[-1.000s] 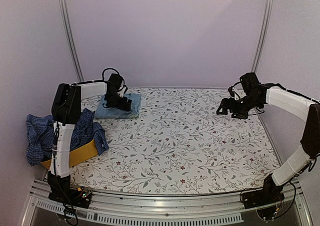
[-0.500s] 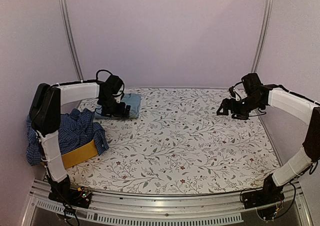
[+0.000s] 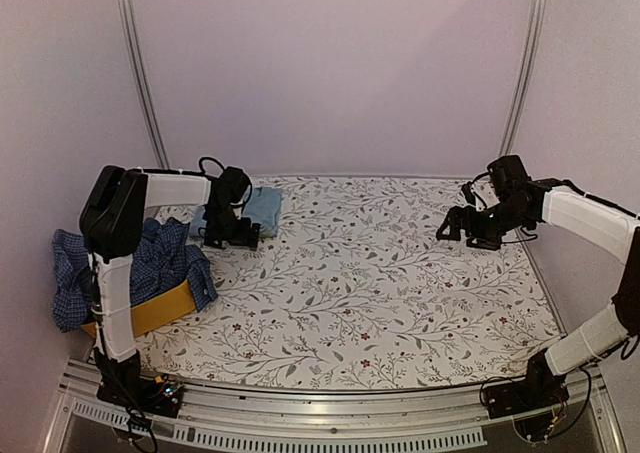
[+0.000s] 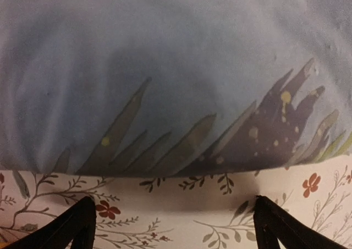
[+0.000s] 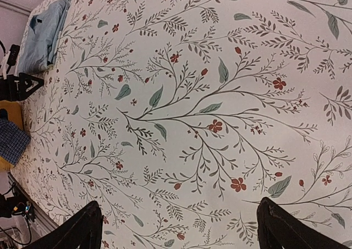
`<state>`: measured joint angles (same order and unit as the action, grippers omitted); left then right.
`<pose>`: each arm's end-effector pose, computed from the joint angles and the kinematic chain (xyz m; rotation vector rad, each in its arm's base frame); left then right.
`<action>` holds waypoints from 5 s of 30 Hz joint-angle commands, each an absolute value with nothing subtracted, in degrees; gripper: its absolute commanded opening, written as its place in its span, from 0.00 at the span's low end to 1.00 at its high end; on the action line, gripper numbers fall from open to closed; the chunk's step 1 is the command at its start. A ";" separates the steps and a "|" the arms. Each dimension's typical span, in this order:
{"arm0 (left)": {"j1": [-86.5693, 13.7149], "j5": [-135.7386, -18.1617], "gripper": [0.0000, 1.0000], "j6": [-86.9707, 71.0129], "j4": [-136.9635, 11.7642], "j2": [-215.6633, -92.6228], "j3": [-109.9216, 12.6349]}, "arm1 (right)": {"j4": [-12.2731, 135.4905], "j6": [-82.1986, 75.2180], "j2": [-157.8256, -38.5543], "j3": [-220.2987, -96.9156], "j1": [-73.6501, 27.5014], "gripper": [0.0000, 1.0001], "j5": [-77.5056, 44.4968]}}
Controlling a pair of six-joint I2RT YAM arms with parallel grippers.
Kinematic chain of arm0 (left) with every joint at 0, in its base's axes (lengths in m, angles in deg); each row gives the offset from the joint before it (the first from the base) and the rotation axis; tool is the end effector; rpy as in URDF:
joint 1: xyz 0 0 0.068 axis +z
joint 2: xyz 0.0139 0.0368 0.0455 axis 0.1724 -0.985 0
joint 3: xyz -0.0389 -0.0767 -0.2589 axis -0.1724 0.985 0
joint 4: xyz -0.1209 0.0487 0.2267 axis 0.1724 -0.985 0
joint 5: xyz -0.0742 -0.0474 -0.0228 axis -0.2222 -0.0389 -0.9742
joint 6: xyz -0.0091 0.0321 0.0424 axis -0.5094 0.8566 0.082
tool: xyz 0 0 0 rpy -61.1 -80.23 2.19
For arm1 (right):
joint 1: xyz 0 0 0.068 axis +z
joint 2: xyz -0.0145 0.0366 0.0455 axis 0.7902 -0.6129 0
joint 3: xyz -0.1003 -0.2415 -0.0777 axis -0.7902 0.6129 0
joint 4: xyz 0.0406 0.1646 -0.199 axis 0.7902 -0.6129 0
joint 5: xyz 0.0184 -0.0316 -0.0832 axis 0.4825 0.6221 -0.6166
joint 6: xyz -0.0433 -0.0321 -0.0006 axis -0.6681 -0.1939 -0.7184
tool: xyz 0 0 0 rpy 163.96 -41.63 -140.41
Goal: Fold and stack the mixed laundry pile
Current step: Move the square folded T-shirt to the corner of the board, then pick up the crumpled shirt from the bin, then place the crumpled shirt at the center of the board, then pick up the crumpled shirt from the center of the board.
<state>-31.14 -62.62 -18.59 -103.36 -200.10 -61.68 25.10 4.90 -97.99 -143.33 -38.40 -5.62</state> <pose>0.3923 -0.1483 0.1372 -0.0446 2.8564 -0.0001 0.2753 0.0793 0.2535 -0.0916 2.6123 0.6020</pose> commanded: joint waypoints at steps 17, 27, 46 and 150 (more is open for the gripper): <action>-23.32 -66.23 1.00 -8.07 -100.69 -216.71 -83.05 | 25.88 7.04 -99.83 -145.02 -38.69 0.97 -5.16; -27.51 -59.05 1.00 -13.79 -106.10 -184.72 -71.90 | 29.20 5.96 -100.72 -146.23 -38.63 0.98 -0.44; -24.30 -51.71 1.00 -52.60 -141.50 -143.03 -44.19 | 31.92 7.27 -96.59 -141.95 -38.48 0.99 2.65; -25.47 -69.63 0.00 -34.28 -76.12 -159.76 -61.67 | 31.17 11.85 -97.66 -149.36 -38.81 0.99 5.19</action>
<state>-26.62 -76.50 -37.94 -80.84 -166.02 -51.65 31.75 11.96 -97.09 -146.72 -38.77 4.48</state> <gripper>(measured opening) 0.019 0.989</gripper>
